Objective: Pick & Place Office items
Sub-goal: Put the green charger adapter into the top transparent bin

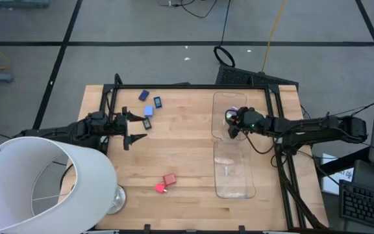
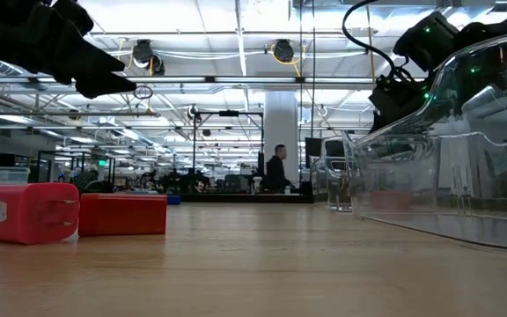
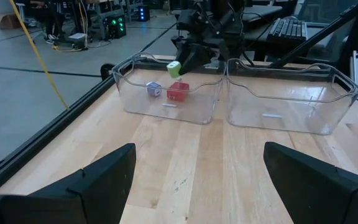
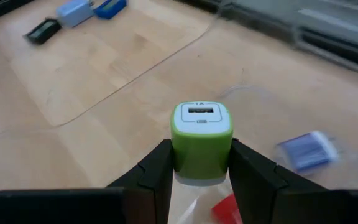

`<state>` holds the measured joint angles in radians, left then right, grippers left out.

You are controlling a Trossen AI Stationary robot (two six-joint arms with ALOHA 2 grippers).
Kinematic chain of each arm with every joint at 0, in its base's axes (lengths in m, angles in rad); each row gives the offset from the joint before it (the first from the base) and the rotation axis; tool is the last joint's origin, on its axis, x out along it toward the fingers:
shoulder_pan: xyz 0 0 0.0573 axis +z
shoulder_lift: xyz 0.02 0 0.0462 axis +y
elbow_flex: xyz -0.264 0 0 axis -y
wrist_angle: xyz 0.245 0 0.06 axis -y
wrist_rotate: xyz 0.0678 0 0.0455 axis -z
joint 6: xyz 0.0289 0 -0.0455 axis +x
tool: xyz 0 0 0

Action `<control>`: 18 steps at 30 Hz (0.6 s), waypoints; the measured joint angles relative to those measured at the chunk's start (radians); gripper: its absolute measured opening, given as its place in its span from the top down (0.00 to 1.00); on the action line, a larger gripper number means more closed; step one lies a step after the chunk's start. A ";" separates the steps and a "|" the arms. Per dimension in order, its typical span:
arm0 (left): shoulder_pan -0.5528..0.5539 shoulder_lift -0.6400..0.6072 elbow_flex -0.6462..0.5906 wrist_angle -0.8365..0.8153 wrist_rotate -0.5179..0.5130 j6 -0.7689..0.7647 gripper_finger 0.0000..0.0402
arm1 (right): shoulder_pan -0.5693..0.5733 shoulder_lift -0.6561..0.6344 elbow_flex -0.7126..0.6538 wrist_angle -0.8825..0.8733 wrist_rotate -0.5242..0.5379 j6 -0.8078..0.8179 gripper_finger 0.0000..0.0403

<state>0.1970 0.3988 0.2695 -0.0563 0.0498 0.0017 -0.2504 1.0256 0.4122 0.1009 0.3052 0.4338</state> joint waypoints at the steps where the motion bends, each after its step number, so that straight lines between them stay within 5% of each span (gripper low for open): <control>1: 0.000 0.000 0.000 0.000 0.000 0.000 0.12 | 0.000 0.002 0.000 0.000 -0.025 -0.001 0.70; 18: 0.000 0.000 0.000 0.001 0.000 -0.002 0.12 | 0.001 0.053 0.000 0.000 -0.047 -0.008 0.66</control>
<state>0.1970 0.3988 0.2695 -0.0555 0.0498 0.0002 -0.2497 1.0782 0.4122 0.1013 0.2581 0.4255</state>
